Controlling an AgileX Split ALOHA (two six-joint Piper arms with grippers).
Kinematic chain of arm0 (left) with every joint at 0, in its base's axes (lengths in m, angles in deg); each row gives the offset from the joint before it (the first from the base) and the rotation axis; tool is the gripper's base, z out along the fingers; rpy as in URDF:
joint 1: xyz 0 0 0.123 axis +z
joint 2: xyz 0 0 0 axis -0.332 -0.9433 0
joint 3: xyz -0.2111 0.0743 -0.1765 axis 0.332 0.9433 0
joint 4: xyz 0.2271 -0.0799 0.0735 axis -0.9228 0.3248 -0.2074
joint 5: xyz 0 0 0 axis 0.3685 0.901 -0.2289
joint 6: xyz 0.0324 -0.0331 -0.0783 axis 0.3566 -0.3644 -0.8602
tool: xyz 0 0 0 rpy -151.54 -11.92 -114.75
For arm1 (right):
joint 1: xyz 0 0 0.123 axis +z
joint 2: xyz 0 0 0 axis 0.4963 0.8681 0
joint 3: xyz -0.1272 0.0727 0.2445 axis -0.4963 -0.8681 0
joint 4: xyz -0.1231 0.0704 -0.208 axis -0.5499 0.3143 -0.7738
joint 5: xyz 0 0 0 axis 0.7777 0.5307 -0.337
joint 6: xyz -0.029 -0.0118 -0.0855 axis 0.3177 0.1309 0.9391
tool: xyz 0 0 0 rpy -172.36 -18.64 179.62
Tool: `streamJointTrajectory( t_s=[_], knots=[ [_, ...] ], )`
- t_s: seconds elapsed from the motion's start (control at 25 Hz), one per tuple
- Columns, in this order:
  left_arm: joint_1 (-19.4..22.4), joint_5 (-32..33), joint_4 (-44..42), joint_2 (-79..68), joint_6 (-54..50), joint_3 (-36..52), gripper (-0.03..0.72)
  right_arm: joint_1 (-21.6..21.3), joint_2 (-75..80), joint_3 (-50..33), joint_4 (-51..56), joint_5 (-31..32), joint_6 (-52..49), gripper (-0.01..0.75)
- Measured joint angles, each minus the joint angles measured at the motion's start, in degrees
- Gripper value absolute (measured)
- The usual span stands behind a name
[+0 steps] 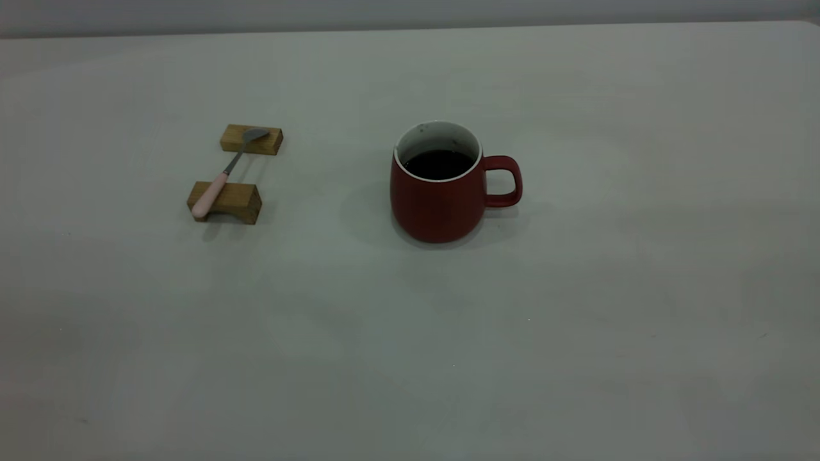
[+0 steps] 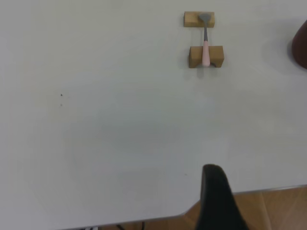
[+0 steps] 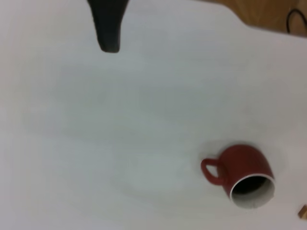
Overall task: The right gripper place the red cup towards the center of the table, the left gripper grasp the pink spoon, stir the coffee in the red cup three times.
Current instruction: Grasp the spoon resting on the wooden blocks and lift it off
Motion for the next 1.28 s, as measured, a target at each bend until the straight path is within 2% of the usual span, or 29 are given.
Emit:
streamJointTrajectory(
  t_s=[0.24, 0.96, 1.16, 1.28],
  knots=[
    [0.00, 0.00, 0.00, 0.00, 0.00, 0.00, 0.515, -0.26, -1.10, 0.00, -0.11, 0.00, 0.00, 0.595],
    [0.00, 0.00, 0.00, 0.00, 0.00, 0.00, 0.515, -0.26, -1.10, 0.00, -0.19, 0.00, -0.01, 0.443],
    [0.00, -0.14, -0.05, -0.09, -3.45, -0.10, 0.515, -0.26, -1.10, 0.00, -0.19, 0.00, -0.01, 0.409],
    [0.00, -2.62, -0.17, -3.95, -5.51, -2.15, 0.518, -0.26, -1.10, 0.00, -0.19, 0.00, -0.01, 0.390]
  ],
)
